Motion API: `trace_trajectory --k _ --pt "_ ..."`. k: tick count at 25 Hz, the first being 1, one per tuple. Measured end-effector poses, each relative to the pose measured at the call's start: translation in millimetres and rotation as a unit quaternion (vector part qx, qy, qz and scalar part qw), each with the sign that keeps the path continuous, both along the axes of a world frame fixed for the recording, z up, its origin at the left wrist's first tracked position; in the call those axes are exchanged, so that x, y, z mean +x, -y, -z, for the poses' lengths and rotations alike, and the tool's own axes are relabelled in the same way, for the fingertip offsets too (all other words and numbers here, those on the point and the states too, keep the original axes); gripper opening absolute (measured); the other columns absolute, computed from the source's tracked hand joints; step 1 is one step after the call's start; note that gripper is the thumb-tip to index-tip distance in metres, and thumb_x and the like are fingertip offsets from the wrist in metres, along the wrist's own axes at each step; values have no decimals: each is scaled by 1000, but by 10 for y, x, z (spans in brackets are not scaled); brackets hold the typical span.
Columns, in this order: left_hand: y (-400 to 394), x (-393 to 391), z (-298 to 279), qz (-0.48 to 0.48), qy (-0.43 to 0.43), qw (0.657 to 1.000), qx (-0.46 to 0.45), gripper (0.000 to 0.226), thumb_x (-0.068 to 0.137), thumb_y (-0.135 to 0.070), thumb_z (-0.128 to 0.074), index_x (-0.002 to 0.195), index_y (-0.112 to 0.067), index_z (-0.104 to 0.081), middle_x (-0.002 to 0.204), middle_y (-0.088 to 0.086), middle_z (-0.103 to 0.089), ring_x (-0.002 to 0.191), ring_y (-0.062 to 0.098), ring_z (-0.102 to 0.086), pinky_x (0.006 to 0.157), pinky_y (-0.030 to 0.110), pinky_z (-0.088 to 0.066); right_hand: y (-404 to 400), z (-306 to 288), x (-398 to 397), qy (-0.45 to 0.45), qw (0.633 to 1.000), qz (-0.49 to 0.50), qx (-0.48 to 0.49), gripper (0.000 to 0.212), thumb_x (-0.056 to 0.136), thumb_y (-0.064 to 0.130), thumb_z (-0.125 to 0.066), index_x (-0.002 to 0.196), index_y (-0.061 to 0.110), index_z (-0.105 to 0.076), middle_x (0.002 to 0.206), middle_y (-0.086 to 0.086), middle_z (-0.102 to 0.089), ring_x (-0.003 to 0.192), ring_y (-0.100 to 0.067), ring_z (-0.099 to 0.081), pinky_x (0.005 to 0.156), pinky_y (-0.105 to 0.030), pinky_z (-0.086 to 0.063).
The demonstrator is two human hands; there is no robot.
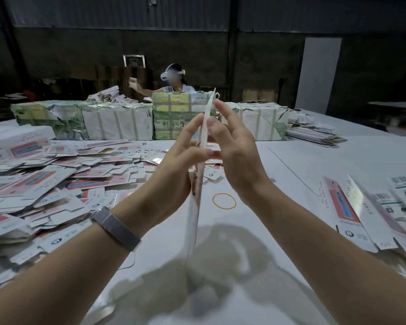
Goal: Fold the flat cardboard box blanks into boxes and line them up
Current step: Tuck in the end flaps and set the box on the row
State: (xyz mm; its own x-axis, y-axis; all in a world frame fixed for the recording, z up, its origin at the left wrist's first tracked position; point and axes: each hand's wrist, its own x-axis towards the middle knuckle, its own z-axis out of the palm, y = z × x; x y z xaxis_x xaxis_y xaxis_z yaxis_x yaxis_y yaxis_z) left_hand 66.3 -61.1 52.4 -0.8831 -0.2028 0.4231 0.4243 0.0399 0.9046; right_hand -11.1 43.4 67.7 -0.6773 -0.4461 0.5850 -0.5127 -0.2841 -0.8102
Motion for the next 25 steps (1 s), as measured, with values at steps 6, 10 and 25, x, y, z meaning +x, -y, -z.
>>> trace_trajectory --k 6,10,25 --pt "39 -12 40 -135 -66 987 -63 59 76 0 -82 130 -9 -59 106 7 -75 91 25 -76 75 44 -64 -65 0 1 -116 990 78 -27 52 99 6 -41 139 38 -46 86 -14 -69 78 -33 -69 63 -51 -60" --pt "8 7 18 -51 -22 998 13 27 94 6 -56 112 -9 -68 105 14 -75 94 31 -74 80 47 -62 -66 -14 -33 -158 979 130 17 42 90 17 -49 128 25 -66 99 6 -69 84 -10 -67 68 -38 -61" --pt "35 114 -67 21 28 998 -49 41 96 -42 -34 90 -17 -66 80 10 -71 72 25 -70 66 34 -56 -150 -148 1 -296 931 146 156 19 92 42 -52 99 24 -51 69 16 -45 70 -14 -56 61 -40 -53"
